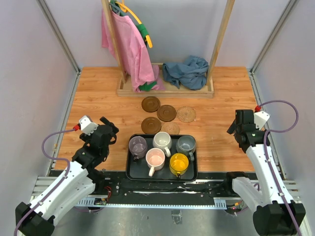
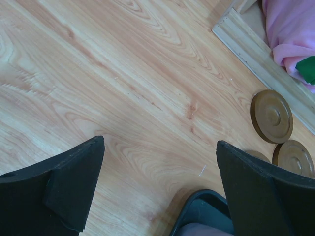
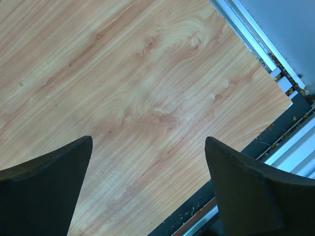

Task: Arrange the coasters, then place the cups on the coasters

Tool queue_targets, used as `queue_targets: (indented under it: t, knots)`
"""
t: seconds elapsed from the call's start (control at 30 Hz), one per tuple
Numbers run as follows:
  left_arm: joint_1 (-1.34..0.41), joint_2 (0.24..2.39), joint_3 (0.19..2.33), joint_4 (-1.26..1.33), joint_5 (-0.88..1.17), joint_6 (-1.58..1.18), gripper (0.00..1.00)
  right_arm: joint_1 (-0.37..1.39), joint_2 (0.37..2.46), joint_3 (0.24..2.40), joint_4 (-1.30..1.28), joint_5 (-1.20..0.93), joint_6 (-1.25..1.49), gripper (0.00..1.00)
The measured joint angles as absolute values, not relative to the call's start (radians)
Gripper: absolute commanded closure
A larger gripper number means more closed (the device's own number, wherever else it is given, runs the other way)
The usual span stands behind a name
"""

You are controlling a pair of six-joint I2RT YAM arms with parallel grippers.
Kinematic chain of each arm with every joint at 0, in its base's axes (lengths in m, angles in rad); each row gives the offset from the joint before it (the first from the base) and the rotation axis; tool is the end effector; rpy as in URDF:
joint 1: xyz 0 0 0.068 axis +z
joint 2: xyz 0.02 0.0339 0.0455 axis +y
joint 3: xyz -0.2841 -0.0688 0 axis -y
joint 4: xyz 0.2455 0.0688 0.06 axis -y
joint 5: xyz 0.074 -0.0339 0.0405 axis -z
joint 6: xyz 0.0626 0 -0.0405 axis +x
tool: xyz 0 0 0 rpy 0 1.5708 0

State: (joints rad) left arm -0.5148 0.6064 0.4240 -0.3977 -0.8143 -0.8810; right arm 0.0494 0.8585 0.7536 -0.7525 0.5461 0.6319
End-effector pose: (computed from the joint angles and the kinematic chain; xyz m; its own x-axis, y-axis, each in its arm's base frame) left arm 0.1414 -0.0277 0.2258 -0.1559 -0.5201 -0.8397 -0.4899 0.7789 -0.3915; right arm 0.1696 -0.0242 0.2661 -0.4338 0.4839 -0.7600 0.6860 0.7243 0.0697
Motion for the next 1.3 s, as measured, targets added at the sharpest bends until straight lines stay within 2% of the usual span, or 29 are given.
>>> queue_targets:
  t: [0.77,0.97,1.3]
  knots:
    - [-0.515,0.604,0.41,-0.392,-0.814,-0.88,0.0,0.049,0.861,0.754,-0.751,0.542,0.631,0.02]
    - [-0.515,0.615,0.394,-0.319,-0.794,-0.829,0.01,0.049,0.864,0.754,-0.717,0.507,0.622,0.02]
    - [-0.515,0.735,0.393,-0.102,-0.732,-0.713,0.09,0.05,0.978,0.775,-0.625,0.34,0.573,0.01]
